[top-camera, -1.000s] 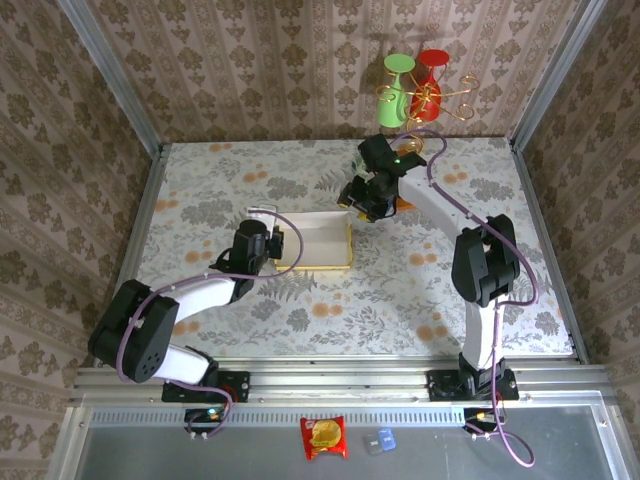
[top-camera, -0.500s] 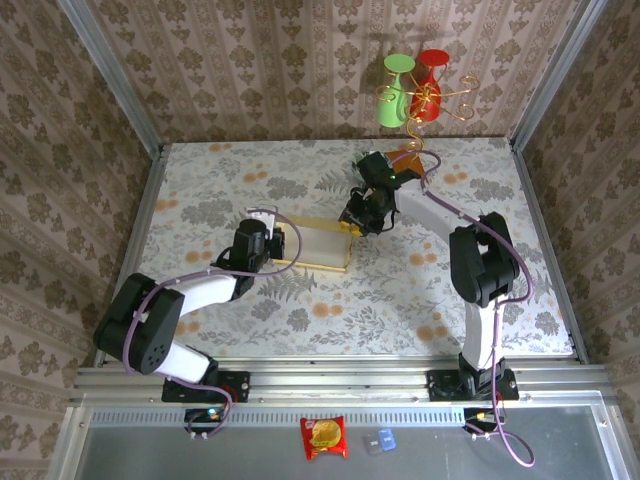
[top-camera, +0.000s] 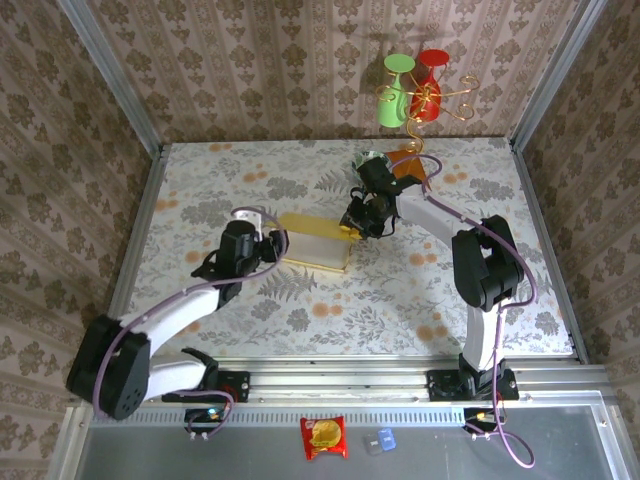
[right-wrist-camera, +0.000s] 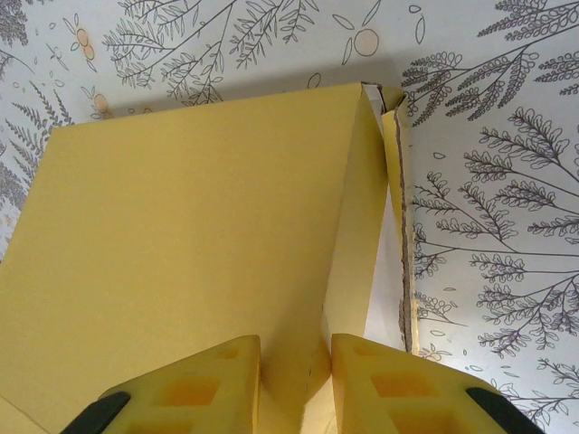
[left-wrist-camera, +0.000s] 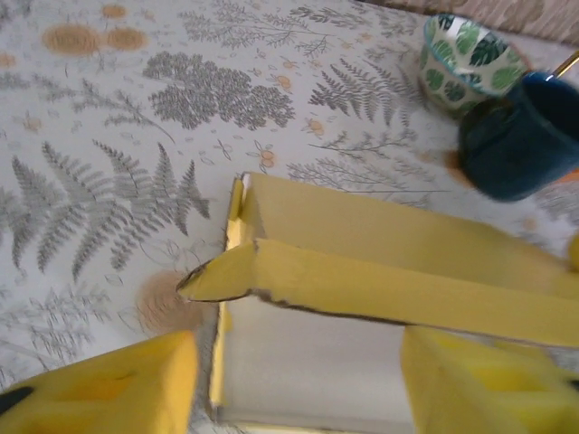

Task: Fold the paper box

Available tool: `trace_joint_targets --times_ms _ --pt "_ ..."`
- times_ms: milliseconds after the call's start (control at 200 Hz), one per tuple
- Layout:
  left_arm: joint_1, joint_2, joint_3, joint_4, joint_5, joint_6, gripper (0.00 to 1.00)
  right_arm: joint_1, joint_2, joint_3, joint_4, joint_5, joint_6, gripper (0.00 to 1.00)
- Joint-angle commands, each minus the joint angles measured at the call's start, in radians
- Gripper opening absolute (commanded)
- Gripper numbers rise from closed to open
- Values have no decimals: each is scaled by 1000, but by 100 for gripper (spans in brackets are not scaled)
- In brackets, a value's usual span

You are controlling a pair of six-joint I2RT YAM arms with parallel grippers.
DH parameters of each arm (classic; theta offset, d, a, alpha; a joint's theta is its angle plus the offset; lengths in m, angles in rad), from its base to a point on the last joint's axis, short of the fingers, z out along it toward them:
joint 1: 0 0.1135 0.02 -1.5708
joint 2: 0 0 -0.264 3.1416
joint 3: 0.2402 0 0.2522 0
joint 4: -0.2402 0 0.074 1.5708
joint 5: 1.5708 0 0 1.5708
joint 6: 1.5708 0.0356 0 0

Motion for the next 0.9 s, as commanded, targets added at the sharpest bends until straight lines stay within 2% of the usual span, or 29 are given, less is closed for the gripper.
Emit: trace_joint_targets --times_ms 0,180,330,530,685,800,895 --pt "10 -91 37 -205 83 -133 65 7 -22 -13 -4 15 -17 27" --pt "64 -163 205 -517 90 -215 66 7 -21 -6 -22 22 -39 27" --pt "199 -40 415 -712 154 -178 68 7 -22 -5 -30 32 -49 30" --pt "273 268 677 -759 263 15 69 7 -16 3 -39 44 -69 33" --pt "275 495 824 -784 310 134 68 7 -8 22 -59 52 -90 41" --pt "265 610 859 -785 338 182 67 5 -7 24 -65 52 -100 47" --pt "247 640 831 -736 351 194 66 5 -5 22 -69 51 -106 48"
